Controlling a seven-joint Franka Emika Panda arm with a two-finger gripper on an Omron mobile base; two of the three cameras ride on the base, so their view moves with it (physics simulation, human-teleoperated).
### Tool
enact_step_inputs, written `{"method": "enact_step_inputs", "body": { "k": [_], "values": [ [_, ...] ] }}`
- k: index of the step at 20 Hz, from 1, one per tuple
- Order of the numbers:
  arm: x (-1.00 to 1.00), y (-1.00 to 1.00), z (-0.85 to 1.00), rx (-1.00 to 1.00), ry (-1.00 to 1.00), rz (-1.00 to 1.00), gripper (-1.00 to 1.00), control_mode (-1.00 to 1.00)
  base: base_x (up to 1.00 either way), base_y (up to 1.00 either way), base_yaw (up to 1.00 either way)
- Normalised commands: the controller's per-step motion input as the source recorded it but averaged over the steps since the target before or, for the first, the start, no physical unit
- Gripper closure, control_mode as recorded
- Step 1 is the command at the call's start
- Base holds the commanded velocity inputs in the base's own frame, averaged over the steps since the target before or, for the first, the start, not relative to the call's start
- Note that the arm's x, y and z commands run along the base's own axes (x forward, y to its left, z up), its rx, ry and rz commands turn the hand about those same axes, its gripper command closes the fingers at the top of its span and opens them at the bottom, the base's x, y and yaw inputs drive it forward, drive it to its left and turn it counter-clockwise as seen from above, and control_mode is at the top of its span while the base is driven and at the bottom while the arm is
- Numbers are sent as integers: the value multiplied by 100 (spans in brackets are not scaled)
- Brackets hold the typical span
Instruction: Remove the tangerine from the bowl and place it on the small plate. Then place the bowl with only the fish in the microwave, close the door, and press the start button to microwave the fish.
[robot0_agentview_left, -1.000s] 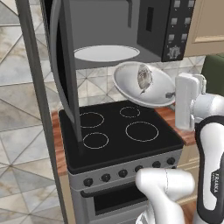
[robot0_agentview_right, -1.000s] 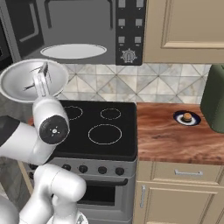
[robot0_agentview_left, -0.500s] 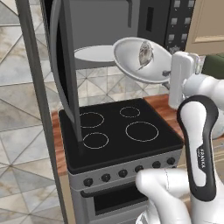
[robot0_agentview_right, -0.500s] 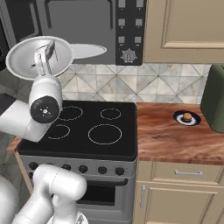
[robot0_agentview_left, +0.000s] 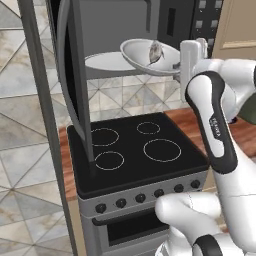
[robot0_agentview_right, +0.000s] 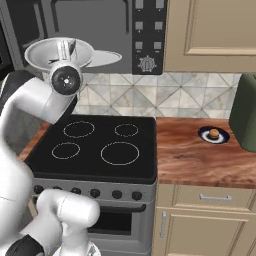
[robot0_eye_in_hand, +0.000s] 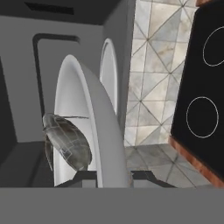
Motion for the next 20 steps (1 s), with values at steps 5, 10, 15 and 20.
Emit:
{"method": "enact_step_inputs", "body": {
  "k": [5, 10, 15, 20],
  "values": [
    [87, 4, 9, 0, 16, 0, 100, -100, 0, 0, 0],
    [83, 25, 0, 0, 17, 0, 100, -100, 0, 0, 0],
    [82, 22, 0, 0, 12, 0, 100, -100, 0, 0, 0],
    [80, 6, -8, 0, 5, 0, 100, -100, 0, 0, 0]
  ]
}}
